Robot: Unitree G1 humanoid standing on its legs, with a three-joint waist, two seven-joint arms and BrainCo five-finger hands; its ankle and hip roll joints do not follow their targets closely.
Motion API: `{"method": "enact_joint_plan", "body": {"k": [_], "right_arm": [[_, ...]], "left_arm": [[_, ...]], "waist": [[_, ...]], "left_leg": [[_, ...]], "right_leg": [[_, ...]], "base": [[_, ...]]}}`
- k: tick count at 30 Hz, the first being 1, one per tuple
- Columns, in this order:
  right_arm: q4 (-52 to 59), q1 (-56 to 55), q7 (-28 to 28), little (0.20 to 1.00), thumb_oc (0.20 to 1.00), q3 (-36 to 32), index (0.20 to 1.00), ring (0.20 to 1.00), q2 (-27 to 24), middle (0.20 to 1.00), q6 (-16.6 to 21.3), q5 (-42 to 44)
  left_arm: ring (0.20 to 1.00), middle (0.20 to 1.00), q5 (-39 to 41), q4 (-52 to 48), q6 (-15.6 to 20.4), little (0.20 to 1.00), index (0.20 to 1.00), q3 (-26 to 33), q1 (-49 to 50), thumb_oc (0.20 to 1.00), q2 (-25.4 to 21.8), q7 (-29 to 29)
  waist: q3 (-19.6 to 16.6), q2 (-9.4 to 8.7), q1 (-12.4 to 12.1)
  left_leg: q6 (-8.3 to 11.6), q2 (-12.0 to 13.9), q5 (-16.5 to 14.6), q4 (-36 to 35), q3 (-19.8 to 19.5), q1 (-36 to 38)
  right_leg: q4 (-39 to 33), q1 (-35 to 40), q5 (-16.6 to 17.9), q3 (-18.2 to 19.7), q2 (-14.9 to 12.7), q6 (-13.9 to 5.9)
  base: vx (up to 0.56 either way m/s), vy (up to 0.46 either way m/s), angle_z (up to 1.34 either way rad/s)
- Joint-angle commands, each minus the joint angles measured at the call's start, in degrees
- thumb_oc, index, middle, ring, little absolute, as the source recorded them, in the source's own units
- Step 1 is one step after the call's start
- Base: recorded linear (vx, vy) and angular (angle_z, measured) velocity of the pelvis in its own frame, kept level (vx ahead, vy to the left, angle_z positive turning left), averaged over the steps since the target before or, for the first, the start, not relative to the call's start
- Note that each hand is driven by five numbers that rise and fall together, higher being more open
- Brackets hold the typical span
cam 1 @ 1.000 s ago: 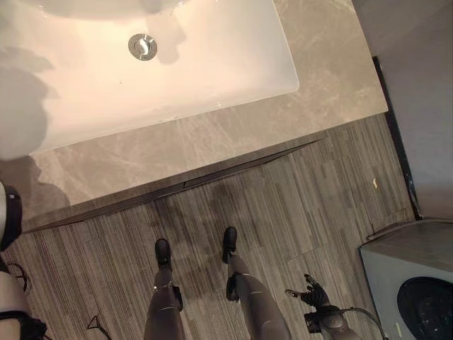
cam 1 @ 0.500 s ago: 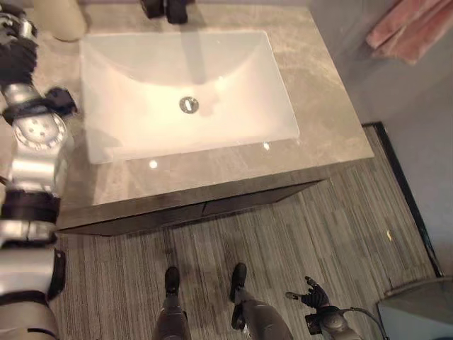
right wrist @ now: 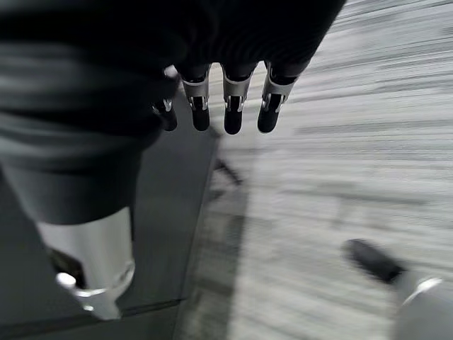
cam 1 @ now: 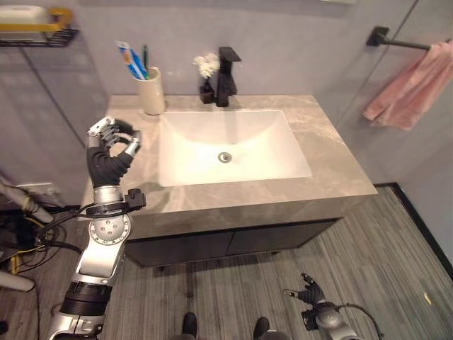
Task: Put brush and paste in cup on sink, flatten towel.
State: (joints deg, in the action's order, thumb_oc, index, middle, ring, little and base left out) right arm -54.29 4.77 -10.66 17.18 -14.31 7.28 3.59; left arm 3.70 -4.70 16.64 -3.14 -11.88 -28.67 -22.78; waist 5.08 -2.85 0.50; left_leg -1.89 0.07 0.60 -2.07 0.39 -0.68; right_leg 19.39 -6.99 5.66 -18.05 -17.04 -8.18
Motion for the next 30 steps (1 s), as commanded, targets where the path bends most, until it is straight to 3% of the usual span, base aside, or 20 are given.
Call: {"method": "enact_joint_plan", "body": {"k": [1, 2, 3, 5, 7, 11, 13, 14, 17, 24, 25, 27, 30], "right_arm": [[5.5, 3.9, 1.6, 1.0, 1.0, 2.5, 1.0, 1.0, 1.8, 1.0, 3.9, 0.8], [5.2, 4.0, 2.0, 1.0, 1.0, 3.3, 1.0, 1.0, 2.2, 1.0, 4.0, 1.2], [5.1, 4.0, 2.0, 1.0, 1.0, 3.4, 1.0, 1.0, 2.2, 1.0, 4.0, 1.2], [5.5, 4.5, 1.9, 1.0, 1.0, 3.8, 1.0, 1.0, 2.7, 1.0, 4.0, 0.4], [5.2, 5.9, 2.2, 1.0, 1.0, 4.8, 1.0, 1.0, 2.7, 1.0, 4.0, -0.1], [3.9, 7.9, 1.9, 1.0, 1.0, 5.5, 1.0, 1.0, 2.6, 1.0, 3.5, -0.8], [4.8, 7.7, 2.0, 1.0, 1.0, 5.9, 1.0, 1.0, 2.0, 1.0, 3.4, -1.4], [4.6, 7.1, 2.1, 1.0, 1.0, 5.7, 1.0, 1.0, 1.8, 1.0, 3.3, -1.4], [3.4, 6.9, 2.1, 1.0, 1.0, 4.2, 1.0, 1.0, 1.8, 1.0, 3.3, 1.0], [2.3, 6.5, 1.5, 1.0, 1.0, 2.4, 1.0, 1.0, 1.5, 1.0, 4.1, 5.2], [16.8, -6.7, 3.2, 1.0, 1.0, -5.2, 1.0, 1.0, -10.5, 1.0, 5.8, 0.9], [15.9, -6.3, 3.0, 1.0, 1.0, -4.2, 1.0, 1.0, -10.6, 1.0, 5.6, -0.5], [12.7, -4.9, 2.3, 1.0, 1.0, -5.2, 1.0, 1.0, -10.3, 1.0, 5.1, -0.2]], "left_arm": [[1.0, 1.0, -5.3, -4.1, 2.3, 1.0, 1.0, 2.7, 1.4, 1.0, -3.0, 1.3], [1.0, 1.0, -5.9, -4.9, 2.3, 1.0, 1.0, 3.0, 2.9, 1.0, -2.8, 1.9], [1.0, 1.0, -5.8, -5.1, 2.2, 1.0, 1.0, 3.1, 3.0, 1.0, -2.8, 2.0], [1.0, 1.0, -6.1, -7.1, 2.4, 1.0, 1.0, 4.4, 4.6, 1.0, -2.5, 1.6], [1.0, 1.0, -5.4, -6.9, 2.8, 1.0, 1.0, 5.3, 5.7, 1.0, -2.3, 1.3], [1.0, 1.0, -5.4, -7.5, 3.3, 1.0, 1.0, 5.1, 6.3, 1.0, -2.5, 1.7], [1.0, 1.0, -5.9, -6.6, 3.1, 1.0, 1.0, 3.9, 5.7, 1.0, -2.6, 1.5], [1.0, 1.0, -6.1, -6.4, 2.9, 1.0, 1.0, 3.8, 5.6, 1.0, -2.7, 1.7], [1.0, 1.0, -5.5, -6.3, 2.9, 1.0, 1.0, 3.7, 6.9, 1.0, -1.7, 1.6], [1.0, 1.0, -4.1, -6.2, 2.6, 1.0, 1.0, 2.5, 6.3, 1.0, -1.6, 1.8], [1.0, 1.0, 11.2, 2.9, 2.8, 1.0, 1.0, 9.8, 13.8, 1.0, 8.0, 0.3], [1.0, 1.0, 11.8, 3.6, 2.4, 1.0, 1.0, 9.7, 14.1, 1.0, 8.4, 0.9], [1.0, 1.0, 12.5, 3.5, 2.0, 1.0, 1.0, 9.7, 15.3, 1.0, 9.9, 2.2]], "waist": [[-0.4, -1.25, 0.4], [-0.5, -0.86, 0.3], [-0.4, -0.83, 0.4], [0.0, -0.83, -0.2], [1.2, -1.49, 0.7], [2.1, -2.01, 0.3], [2.1, -2.78, 1.0], [1.8, -3.1, 0.6], [0.4, -3.26, 0.5], [-0.2, -2.99, 0.8], [6.4, 3.57, 0.3], [5.5, 4.58, -0.4], [4.5, 5.5, -0.2]], "left_leg": [[-2.94, -2.4, -2.9, -2.9, -0.5, 5.6], [-3.17, -3.1, -3.2, -2.9, -0.5, 6.8], [-3.18, -3.0, -3.2, -2.9, -0.6, 6.9], [-3.14, -3.4, -4.2, -2.9, -0.3, 7.6], [-2.1, -3.2, -4.8, -2.7, -1.9, 8.8], [-0.86, -2.5, -6.4, -2.6, -2.3, 10.3], [-0.7, -2.4, -7.8, -1.8, -3.3, 11.0], [-0.51, -2.3, -8.8, -1.4, -3.8, 11.4], [0.19, -0.7, -9.9, -1.1, -5.0, 11.9], [2.42, 3.1, -10.1, -0.3, -5.1, 10.7], [11.14, 17.4, 16.1, 7.2, 12.7, -13.6], [11.64, 16.8, 17.5, 3.7, 11.1, -11.3], [12.34, 16.8, 18.2, 2.1, 11.7, -9.5]], "right_leg": [[10.3, -2.5, 5.8, 9.5, 1.9, -3.22], [8.3, -5.7, 1.9, 7.9, 3.8, -1.32], [8.1, -5.5, 2.0, 7.7, 3.8, -1.32], [3.7, -5.5, 3.0, 2.1, 0.6, -1.21], [-6.5, -7.3, 4.8, 3.9, 1.3, -2.23], [-15.2, -6.4, 9.0, 3.3, 1.1, -4.41], [-15.8, -6.4, 9.5, 7.4, 2.4, -4.59], [-16.7, -5.5, 7.9, 7.3, 2.7, -4.5], [-17.0, -4.0, 7.7, 5.4, 4.7, -4.1], [-16.4, -3.8, 4.2, 3.0, 6.6, -3.12], [-6.2, 2.9, -13.4, 3.7, 6.9, 1.83], [-6.8, 3.8, -13.5, 3.0, 7.4, 1.95], [-9.7, 6.7, -12.7, 0.8, 7.6, 1.63]], "base": [[0.14, 0.188, 0.43], [0.12, 0.158, 0.42], [0.14, 0.128, 0.58], [0.09, -0.003, 0.46], [0.16, -0.117, 0.14], [0.17, -0.115, 0.0], [0.23, -0.123, 0.15], [0.17, -0.08, 0.41], [0.27, -0.207, 0.56], [0.09, -0.129, 0.12], [0.0, 0.0, 0.0], [0.02, -0.009, 0.23], [0.03, 0.001, 0.39]]}}
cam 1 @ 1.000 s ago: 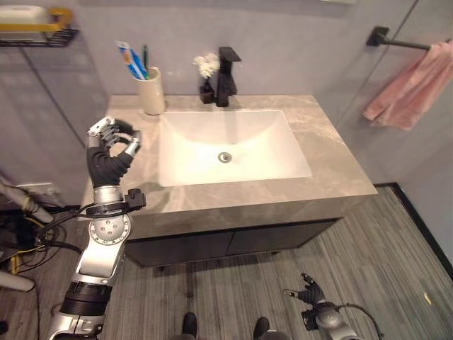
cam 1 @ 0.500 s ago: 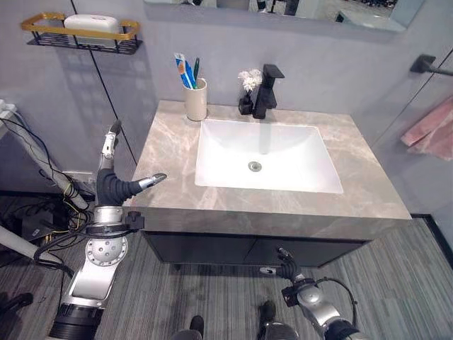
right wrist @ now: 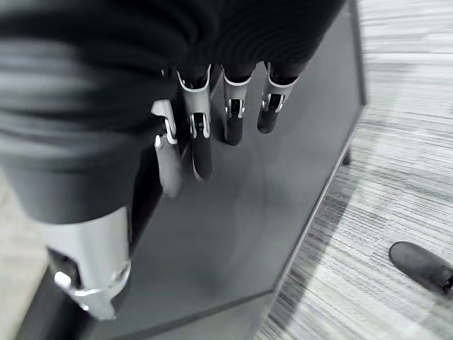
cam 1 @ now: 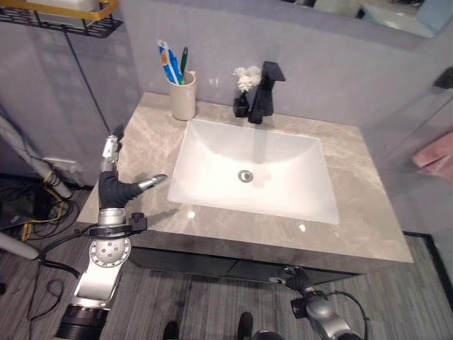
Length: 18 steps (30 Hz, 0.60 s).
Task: Put brush and paste in cup on sink, flatten towel.
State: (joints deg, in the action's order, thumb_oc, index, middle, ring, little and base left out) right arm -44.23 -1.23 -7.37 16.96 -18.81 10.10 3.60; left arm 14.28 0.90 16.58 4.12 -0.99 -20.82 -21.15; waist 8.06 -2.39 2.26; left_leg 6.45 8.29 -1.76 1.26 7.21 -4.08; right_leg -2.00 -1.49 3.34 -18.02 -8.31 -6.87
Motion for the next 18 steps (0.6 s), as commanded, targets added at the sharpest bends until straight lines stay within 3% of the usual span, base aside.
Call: {"method": "enact_joint_plan", "body": {"k": [1, 11, 18], "right_arm": [[2.2, 1.2, -1.1, 1.0, 1.0, -5.4, 1.0, 1.0, -5.4, 1.0, 2.2, 0.1], [2.3, -0.9, 0.6, 1.0, 1.0, -4.9, 1.0, 1.0, -4.7, 1.0, 1.4, -0.9], [3.4, -0.8, 1.2, 1.0, 1.0, -4.8, 1.0, 1.0, -4.5, 1.0, 1.5, -1.0]], "left_arm": [[1.0, 1.0, 1.4, -2.3, 1.8, 1.0, 1.0, 2.7, 4.8, 1.0, 2.1, 0.8], [1.0, 1.0, 0.6, -0.6, 0.9, 1.0, 1.0, 6.3, 6.5, 1.0, 1.3, 0.7], [1.0, 1.0, -0.7, -1.4, 1.1, 1.0, 1.0, 8.0, 5.7, 1.0, 0.2, -0.2]], "waist": [[1.2, 5.09, -2.1], [-1.0, 4.17, -3.0], [-1.3, 3.57, -3.2]], "left_leg": [[4.1, 8.6, 20.7, -1.2, 4.6, -5.8], [4.48, 7.8, 19.8, -0.3, 3.7, -4.7], [4.4, 6.7, 17.4, 3.3, 4.0, -6.5]], "right_leg": [[10.8, 2.1, -10.2, 0.6, -1.1, 0.22], [7.1, 7.8, -9.6, -1.0, -0.9, 0.08], [4.5, 9.4, -8.5, -1.5, -1.7, -0.74]], "base": [[0.02, 0.003, 0.26], [0.07, 0.002, 0.13], [0.03, 0.018, 0.0]]}}
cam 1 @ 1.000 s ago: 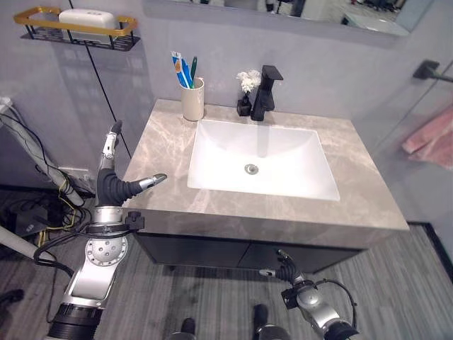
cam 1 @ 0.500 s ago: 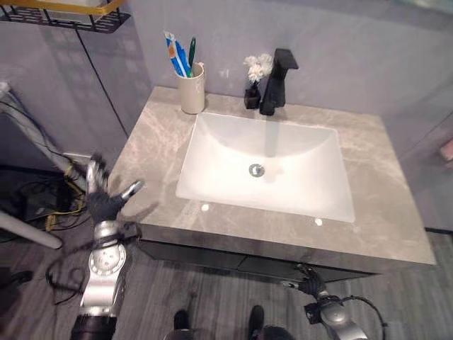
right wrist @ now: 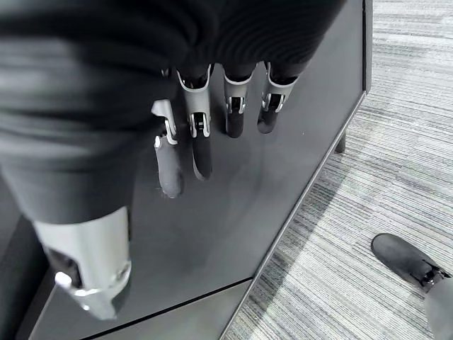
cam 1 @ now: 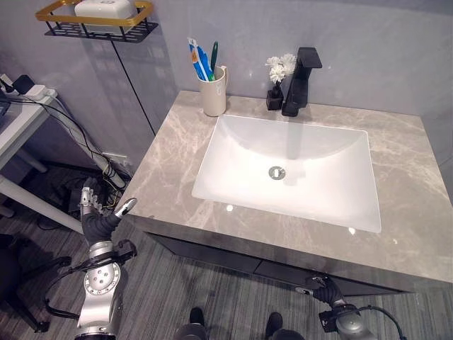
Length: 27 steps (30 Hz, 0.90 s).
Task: Put brush and paste in cup on sink, flatten towel.
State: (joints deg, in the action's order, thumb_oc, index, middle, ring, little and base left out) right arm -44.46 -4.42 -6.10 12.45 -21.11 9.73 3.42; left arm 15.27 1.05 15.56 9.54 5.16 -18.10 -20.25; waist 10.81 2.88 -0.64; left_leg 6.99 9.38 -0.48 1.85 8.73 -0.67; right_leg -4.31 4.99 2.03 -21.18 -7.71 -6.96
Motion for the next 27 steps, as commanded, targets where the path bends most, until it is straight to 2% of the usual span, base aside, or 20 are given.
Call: {"method": "enact_joint_plan", "body": {"k": [1, 5, 6, 7, 8, 9, 10, 14, 15, 16, 17, 19, 22, 24, 25, 26, 27], "right_arm": [[3.8, 2.4, 0.0, 1.0, 1.0, -0.4, 1.0, 1.0, -2.3, 1.0, 1.9, -0.7], [4.0, 2.4, 0.0, 1.0, 1.0, -0.6, 1.0, 1.0, -2.5, 1.0, 1.8, -1.1], [3.5, 2.7, -0.3, 1.0, 1.0, -0.6, 1.0, 1.0, -2.4, 1.0, 1.6, -1.6], [3.5, 2.7, -0.3, 1.0, 1.0, -0.6, 1.0, 1.0, -2.3, 1.0, 1.6, -1.6], [3.6, 3.0, -0.5, 1.0, 1.0, -0.7, 1.0, 1.0, -1.9, 1.0, 1.4, -1.7], [3.6, 3.1, -0.5, 1.0, 1.0, -0.7, 1.0, 1.0, -1.9, 1.0, 1.4, -1.7], [3.2, 3.4, -0.7, 1.0, 1.0, -0.7, 1.0, 1.0, -1.7, 1.0, 1.3, -1.8], [3.0, 4.5, -1.1, 1.0, 1.0, -1.1, 1.0, 1.0, -1.1, 1.0, 1.0, -2.3], [3.0, 4.5, -1.1, 1.0, 1.0, -1.1, 1.0, 1.0, -1.1, 1.0, 1.0, -2.4], [2.3, 4.7, -1.2, 1.0, 1.0, -1.2, 1.0, 1.0, -0.7, 1.0, 1.0, -2.6], [1.9, 5.1, -1.6, 1.0, 1.0, -1.5, 1.0, 1.0, -0.6, 1.0, 0.8, -3.2], [1.3, 5.2, -1.7, 1.0, 1.0, -1.6, 1.0, 1.0, -0.4, 1.0, 0.5, -3.6], [1.5, 4.9, -2.0, 1.0, 1.0, -1.9, 1.0, 1.0, -0.4, 1.0, 0.4, -3.8], [1.3, 4.8, -2.1, 1.0, 1.0, -2.2, 1.0, 1.0, -0.2, 1.0, 0.5, -3.6], [1.6, 4.3, -2.4, 1.0, 1.0, -2.5, 1.0, 1.0, 0.0, 1.0, 0.6, -3.6], [0.8, 3.9, -2.1, 1.0, 1.0, -2.4, 1.0, 1.0, 0.4, 1.0, 0.9, -2.8], [0.8, 4.0, -2.1, 1.0, 1.0, -2.4, 1.0, 1.0, 0.4, 1.0, 0.9, -2.8]], "left_arm": [[1.0, 1.0, -1.6, -1.5, 2.2, 1.0, 1.0, 2.6, -1.1, 1.0, -2.7, -1.2], [1.0, 1.0, -2.3, -2.6, 2.8, 1.0, 1.0, 1.4, -2.2, 1.0, -3.7, -0.4], [1.0, 1.0, -2.6, -2.7, 2.9, 1.0, 1.0, 0.9, -2.1, 1.0, -4.4, 0.1], [1.0, 1.0, -2.6, -2.7, 2.9, 1.0, 1.0, 0.9, -2.1, 1.0, -4.4, 0.1], [1.0, 1.0, -2.9, -2.9, 2.8, 1.0, 1.0, 0.7, -1.6, 1.0, -5.3, 0.5], [1.0, 1.0, -2.9, -2.9, 2.8, 1.0, 1.0, 0.8, -1.6, 1.0, -5.3, 0.5], [1.0, 1.0, -3.4, -3.1, 2.7, 1.0, 1.0, 0.7, -1.5, 1.0, -5.6, 0.5], [1.0, 1.0, -4.8, -3.5, 2.9, 1.0, 1.0, 0.8, -0.6, 1.0, -7.7, 1.4], [1.0, 1.0, -4.8, -3.6, 2.9, 1.0, 1.0, 0.9, -0.6, 1.0, -7.7, 1.4], [1.0, 1.0, -5.3, -3.5, 3.0, 1.0, 1.0, 1.0, -0.3, 1.0, -8.2, 1.5], [1.0, 1.0, -5.8, -4.1, 2.8, 1.0, 1.0, 1.0, -0.3, 1.0, -8.8, 1.7], [1.0, 1.0, -5.8, -3.5, 2.8, 1.0, 1.0, 0.9, -0.6, 1.0, -9.4, 2.1], [1.0, 1.0, -6.3, -4.2, 2.4, 1.0, 1.0, 0.4, -1.1, 1.0, -10.4, 2.7], [1.0, 1.0, -6.7, -4.6, 2.1, 1.0, 1.0, 0.3, -1.2, 1.0, -10.8, 3.2], [1.0, 1.0, -7.4, -4.4, 2.0, 1.0, 1.0, -0.2, -1.3, 1.0, -10.9, 3.1], [1.0, 1.0, -7.9, -3.6, 1.6, 1.0, 1.0, -0.7, -2.1, 1.0, -11.0, 3.4], [1.0, 1.0, -7.9, -3.6, 1.6, 1.0, 1.0, -0.7, -2.1, 1.0, -10.9, 3.4]], "waist": [[-3.9, -1.79, -0.3], [-3.9, -2.35, -0.4], [-4.2, -2.67, -0.7], [-4.1, -2.72, -0.7], [-4.3, -3.3, -0.9], [-4.4, -3.31, -1.0], [-4.3, -3.42, -1.3], [-4.3, -3.85, -1.4], [-4.3, -3.97, -1.4], [-4.6, -4.01, -1.5], [-4.9, -4.01, -1.5], [-5.3, -3.79, -1.1], [-5.2, -3.41, -0.5], [-4.9, -3.09, 0.0], [-4.8, -2.72, 1.0], [-4.5, -2.12, 2.4], [-4.6, -2.14, 2.2]], "left_leg": [[4.05, 5.5, 15.9, 4.4, 2.6, -11.1], [3.67, 5.8, 13.2, 10.4, 4.1, -13.8], [2.66, 4.9, 10.4, 12.0, 3.8, -14.0], [2.61, 4.9, 10.3, 12.3, 3.8, -14.1], [0.56, 3.6, 5.2, 12.8, 3.6, -13.5], [0.47, 3.6, 5.3, 12.7, 3.7, -13.6], [-0.2, 2.5, 4.2, 13.6, 2.9, -13.6], [-3.22, -0.6, -0.4, 14.8, 3.2, -13.3], [-3.33, -0.8, -0.5, 14.9, 3.3, -13.4], [-4.07, -1.7, -1.3, 14.8, 3.6, -13.1], [-5.48, -3.6, -2.4, 14.4, 4.0, -12.5], [-6.94, -5.8, -2.8, 12.7, 4.0, -10.9], [-8.78, -8.5, -3.3, 9.0, 4.0, -7.4], [-9.61, -9.3, -3.2, 6.8, 3.7, -5.6], [-9.86, -9.6, -3.0, 5.8, 3.1, -5.0], [-10.03, -9.9, -2.4, 3.0, 2.3, -2.6], [-10.0, -9.9, -2.3, 2.8, 2.4, -2.5]], "right_leg": [[6.5, 3.1, -7.1, 1.4, -2.5, -0.68], [5.8, 4.3, -6.9, 0.6, -3.7, -1.15], [6.1, 4.8, -6.7, 0.9, -4.9, -1.64], [6.1, 4.8, -6.7, 0.9, -4.9, -1.69], [7.2, 4.6, -6.8, 1.5, -6.7, -2.34], [7.2, 4.4, -6.6, 1.6, -6.7, -2.36], [8.0, 4.3, -6.0, 2.0, -7.6, -2.77], [11.2, 2.4, -1.5, 3.1, -11.5, -4.6], [11.3, 2.2, -1.5, 3.2, -11.7, -4.72], [12.1, 1.7, 0.0, 3.5, -12.8, -5.22], [14.1, 0.6, 3.0, 4.0, -14.5, -5.54], [17.4, -1.3, 6.6, 4.9, -16.1, -5.39], [22.5, -3.3, 9.7, 4.7, -17.7, -5.05], [25.9, -4.7, 9.5, 4.9, -17.1, -4.56], [27.6, -6.2, 7.8, 7.6, -13.8, -4.07], [28.4, -10.6, 2.4, 10.4, -8.3, -2.54], [28.6, -10.8, 2.3, 10.6, -8.3, -2.51]], "base": [[0.0, 0.0, 0.0], [0.05, 0.082, 0.09], [0.09, 0.135, 0.14], [0.13, 0.216, 0.12], [0.06, 0.113, 0.05], [0.09, 0.184, -0.01], [0.04, 0.135, 0.01], [0.06, 0.202, 0.0], [0.04, 0.172, 0.02], [0.07, 0.252, 0.09], [0.1, 0.333, 0.11], [0.1, 0.302, 0.12], [0.09, 0.266, 0.07], [0.08, 0.215, 0.06], [0.12, 0.201, 0.06], [0.1, 0.153, 0.04], [0.1, 0.155, 0.19]]}}
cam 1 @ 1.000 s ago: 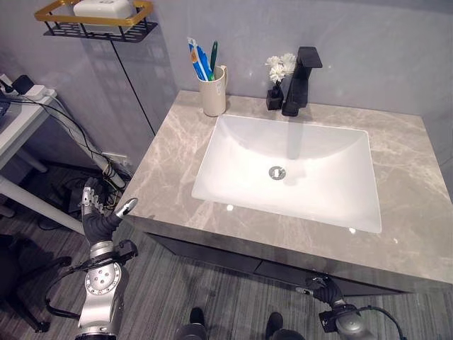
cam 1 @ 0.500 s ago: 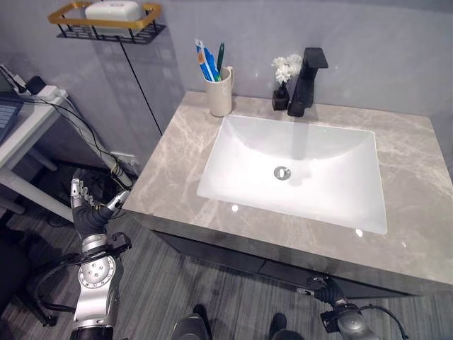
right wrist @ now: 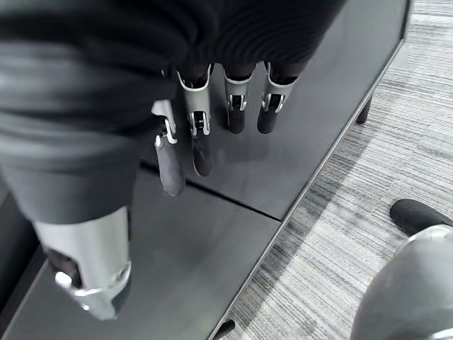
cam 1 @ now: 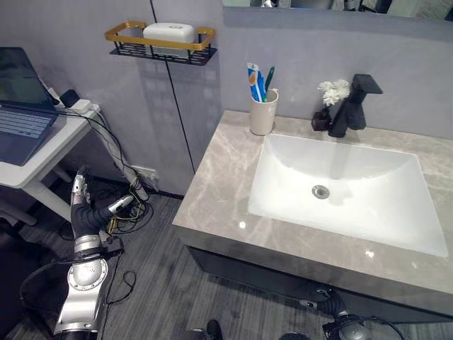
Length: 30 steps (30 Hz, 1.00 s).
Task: Put brush and paste in cup on sink, flatten towel.
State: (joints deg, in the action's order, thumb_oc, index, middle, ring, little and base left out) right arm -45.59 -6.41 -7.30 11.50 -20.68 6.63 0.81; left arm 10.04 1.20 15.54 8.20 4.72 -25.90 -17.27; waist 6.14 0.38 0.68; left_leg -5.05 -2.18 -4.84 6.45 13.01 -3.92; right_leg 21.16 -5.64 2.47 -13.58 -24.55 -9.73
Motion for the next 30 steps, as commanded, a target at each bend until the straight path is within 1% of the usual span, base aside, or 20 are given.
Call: {"method": "enact_joint_plan", "body": {"k": [1, 4, 5, 8, 9, 10, 12, 14, 16, 17, 18, 19, 22, 23, 24, 25, 26, 27, 28, 30], "right_arm": [[1.6, 6.1, -1.0, 1.0, 1.0, -1.3, 1.0, 1.0, 0.2, 1.0, 4.2, 0.1], [1.1, 6.1, -1.0, 1.0, 1.0, -1.0, 1.0, 1.0, 0.2, 1.0, 4.3, 0.1], [1.1, 6.0, -1.1, 1.0, 1.0, -1.0, 1.0, 1.0, 0.1, 1.0, 4.3, -0.1], [0.9, 5.5, -1.8, 1.0, 1.0, -0.9, 1.0, 1.0, 0.1, 1.0, 4.2, -1.1], [0.3, 5.1, -1.7, 1.0, 1.0, -0.6, 1.0, 1.0, 0.0, 1.0, 4.1, -1.6], [-1.6, 5.5, -2.1, 1.0, 1.0, -0.6, 1.0, 1.0, -0.3, 1.0, 4.0, -1.6], [-2.2, 5.9, -2.3, 1.0, 1.0, -0.8, 1.0, 1.0, -0.6, 1.0, 3.9, -1.6], [-1.9, 6.1, -2.6, 1.0, 1.0, -0.9, 1.0, 1.0, -1.2, 1.0, 3.9, -1.2], [-2.2, 6.1, -2.6, 1.0, 1.0, -0.9, 1.0, 1.0, -1.5, 1.0, 4.0, -1.1], [-1.8, 6.6, -3.2, 1.0, 1.0, -0.9, 1.0, 1.0, -2.0, 1.0, 4.2, -0.7], [-1.8, 6.6, -3.2, 1.0, 1.0, -0.9, 1.0, 1.0, -2.0, 1.0, 4.2, -0.7], [-1.8, 6.8, -3.6, 1.0, 1.0, -1.1, 1.0, 1.0, -2.1, 1.0, 4.3, -0.1], [-2.1, 6.5, -3.8, 1.0, 1.0, -0.9, 1.0, 1.0, -1.7, 1.0, 4.2, -0.2], [-1.9, 6.2, -4.2, 1.0, 1.0, -1.0, 1.0, 1.0, -1.5, 1.0, 4.1, -0.1], [-1.9, 6.2, -4.2, 1.0, 1.0, -1.0, 1.0, 1.0, -1.5, 1.0, 4.1, -0.1], [-2.3, 5.9, -4.7, 1.0, 1.0, -1.0, 1.0, 1.0, -1.4, 1.0, 4.1, -0.6], [-2.6, 5.9, -4.9, 1.0, 1.0, -0.9, 1.0, 1.0, -1.5, 1.0, 4.1, -0.7], [-2.6, 5.9, -4.9, 1.0, 1.0, -0.9, 1.0, 1.0, -1.5, 1.0, 4.1, -0.7], [-2.7, 5.6, -5.2, 1.0, 1.0, -0.7, 1.0, 1.0, -1.9, 1.0, 4.3, -1.4], [-4.7, 4.7, -4.9, 1.0, 1.0, -1.4, 1.0, 1.0, -1.4, 1.0, 4.1, -1.9]], "left_arm": [[1.0, 1.0, -3.0, -3.8, 1.8, 1.0, 1.0, 0.7, -1.8, 1.0, -3.2, 0.4], [1.0, 1.0, -2.8, -3.4, 1.7, 1.0, 1.0, 0.8, -2.8, 1.0, -3.5, 0.1], [1.0, 1.0, -2.7, -3.0, 1.7, 1.0, 1.0, 0.7, -3.2, 1.0, -3.6, -0.1], [1.0, 1.0, -3.3, -2.4, 1.8, 1.0, 1.0, 0.5, -3.9, 1.0, -3.8, -0.7], [1.0, 1.0, -3.8, -2.8, 1.7, 1.0, 1.0, 0.3, -3.8, 1.0, -3.6, -0.3], [1.0, 1.0, -3.8, -3.1, 2.0, 1.0, 1.0, -0.3, -3.4, 1.0, -3.1, 0.2], [1.0, 1.0, -3.7, -3.7, 2.1, 1.0, 1.0, 0.1, -3.1, 1.0, -3.1, 0.3], [1.0, 1.0, -3.5, -3.7, 2.1, 1.0, 1.0, -0.4, -3.3, 1.0, -2.8, 0.7], [1.0, 1.0, -3.2, -3.7, 2.3, 1.0, 1.0, -0.5, -3.5, 1.0, -2.9, 0.9], [1.0, 1.0, -2.5, -3.8, 2.6, 1.0, 1.0, -0.4, -3.7, 1.0, -2.9, 0.7], [1.0, 1.0, -2.5, -3.7, 2.6, 1.0, 1.0, -0.5, -3.8, 1.0, -2.9, 0.7], [1.0, 1.0, -2.1, -3.5, 2.8, 1.0, 1.0, -0.9, -4.6, 1.0, -2.9, 0.3], [1.0, 1.0, -2.1, -3.5, 2.5, 1.0, 1.0, -0.7, -4.9, 1.0, -3.0, 0.0], [1.0, 1.0, -2.6, -3.6, 2.4, 1.0, 1.0, -0.4, -4.6, 1.0, -3.4, -0.3], [1.0, 1.0, -2.6, -3.7, 2.4, 1.0, 1.0, -0.4, -4.5, 1.0, -3.4, -0.3], [1.0, 1.0, -2.9, -3.4, 2.5, 1.0, 1.0, 0.0, -4.5, 1.0, -3.6, -1.2], [1.0, 1.0, -2.7, -3.3, 2.7, 1.0, 1.0, 0.2, -4.7, 1.0, -3.7, -1.7], [1.0, 1.0, -2.7, -3.3, 2.7, 1.0, 1.0, 0.2, -4.7, 1.0, -3.7, -1.7], [1.0, 1.0, -2.2, -3.1, 3.2, 1.0, 1.0, 0.7, -4.4, 1.0, -3.8, -2.2], [1.0, 1.0, -2.1, -3.6, 3.1, 1.0, 1.0, 1.5, -3.2, 1.0, -3.9, -0.9]], "waist": [[0.2, 0.81, 1.1], [1.3, 0.61, 1.6], [2.0, 0.2, 2.0], [2.2, -0.67, 2.0], [1.8, -1.04, 1.9], [1.4, -1.72, 2.1], [0.8, -1.22, 1.5], [0.8, -2.1, 2.0], [0.9, -2.14, 1.8], [2.4, -2.15, 0.9], [2.4, -2.05, 0.9], [3.6, -2.14, 0.4], [3.4, -1.96, 1.0], [3.2, -2.14, 0.5], [3.2, -2.25, 0.5], [2.9, -1.17, 0.2], [2.9, -0.53, -0.1], [2.9, -0.53, -0.1], [3.1, 0.42, -0.5], [2.2, 1.3, 0.0]], "left_leg": [[2.04, 1.8, 2.3, -3.1, -1.3, 1.8], [2.75, 1.7, 1.0, -5.6, -1.6, 5.2], [2.68, 1.7, 1.3, -5.2, -0.8, 5.3], [3.49, 2.0, -1.9, -4.1, -0.5, 7.3], [3.61, 1.9, -2.7, -3.1, -0.7, 7.2], [3.76, 1.9, -2.6, -1.8, 0.4, 6.8], [4.11, 2.5, -4.8, 0.1, 0.3, 7.1], [5.12, 3.6, -4.7, 8.4, 2.5, 3.8], [6.89, 5.1, -3.6, 14.1, 2.8, 1.6], [10.85, 7.9, 1.5, 22.9, 1.9, -1.9], [10.97, 8.1, 1.5, 23.2, 1.8, -2.0], [12.77, 9.3, 4.2, 28.4, 0.0, -4.8], [12.98, 14.4, 4.5, 24.5, 0.9, -5.8], [11.0, 14.6, 3.8, 15.9, 0.2, -5.4], [10.95, 14.5, 4.0, 15.6, 0.4, -5.1], [11.85, 15.9, 9.0, 2.7, -2.4, -4.2], [12.44, 16.8, 12.0, -1.1, -4.8, -4.4], [12.44, 16.8, 12.1, -1.2, -4.8, -4.4], [13.45, 18.3, 14.9, -4.5, -8.4, -4.0], [13.25, 17.4, 12.4, -6.1, -7.3, -0.2]], "right_leg": [[2.5, -2.0, 0.0, 1.7, 9.8, 1.05], [-1.9, -5.1, -0.1, -3.9, 9.5, 0.51], [-4.3, -7.0, 2.0, -6.4, 9.6, 0.72], [-9.0, -6.4, 4.9, -11.4, 8.5, -2.06], [-10.7, -4.2, 4.0, -11.5, 8.8, -1.96], [-12.3, -3.1, 3.7, -10.3, 10.7, 0.19], [-12.1, -2.1, 1.7, -10.4, 11.4, -0.23], [-13.6, -1.1, 1.3, -9.8, 12.1, 1.86], [-14.6, 0.1, 0.6, -10.1, 13.1, 2.66], [-15.0, 1.9, -0.9, -10.0, 14.4, 4.43], [-15.0, 2.0, -0.9, -10.0, 14.5, 4.52], [-15.0, 3.0, -2.2, -10.0, 15.2, 5.76], [-15.3, 4.1, -3.7, -10.0, 15.5, 5.15], [-15.7, 4.5, -3.4, -9.4, 14.9, 4.67], [-15.7, 4.5, -3.4, -9.3, 14.7, 4.62], [-15.1, 4.7, -4.0, -7.6, 14.9, 3.71], [-14.7, 4.6, -4.1, -6.6, 14.9, 3.51], [-14.7, 4.5, -4.1, -6.6, 14.9, 3.51], [-13.6, 4.7, -4.8, -4.9, 14.3, 2.99], [-11.4, 4.0, -4.8, -4.0, 13.7, 2.54]], "base": [[0.07, 0.073, 0.19], [0.13, 0.025, -0.07], [0.07, -0.038, -0.07], [0.19, -0.069, 0.0], [0.14, -0.157, 0.04], [0.09, -0.116, 0.06], [0.13, -0.068, -0.15], [0.11, -0.132, -0.27], [0.08, -0.13, -0.18], [0.03, -0.099, -0.25], [0.06, -0.149, -0.27], [0.1, -0.079, -0.22], [0.1, 0.006, -0.26], [0.09, 0.112, 0.33], [0.18, 0.236, 0.55], [0.18, 0.23, 0.18], [0.18, 0.228, -0.23], [0.15, 0.206, -0.43], [0.12, 0.176, -0.41], [0.14, 0.221, -0.62]]}}
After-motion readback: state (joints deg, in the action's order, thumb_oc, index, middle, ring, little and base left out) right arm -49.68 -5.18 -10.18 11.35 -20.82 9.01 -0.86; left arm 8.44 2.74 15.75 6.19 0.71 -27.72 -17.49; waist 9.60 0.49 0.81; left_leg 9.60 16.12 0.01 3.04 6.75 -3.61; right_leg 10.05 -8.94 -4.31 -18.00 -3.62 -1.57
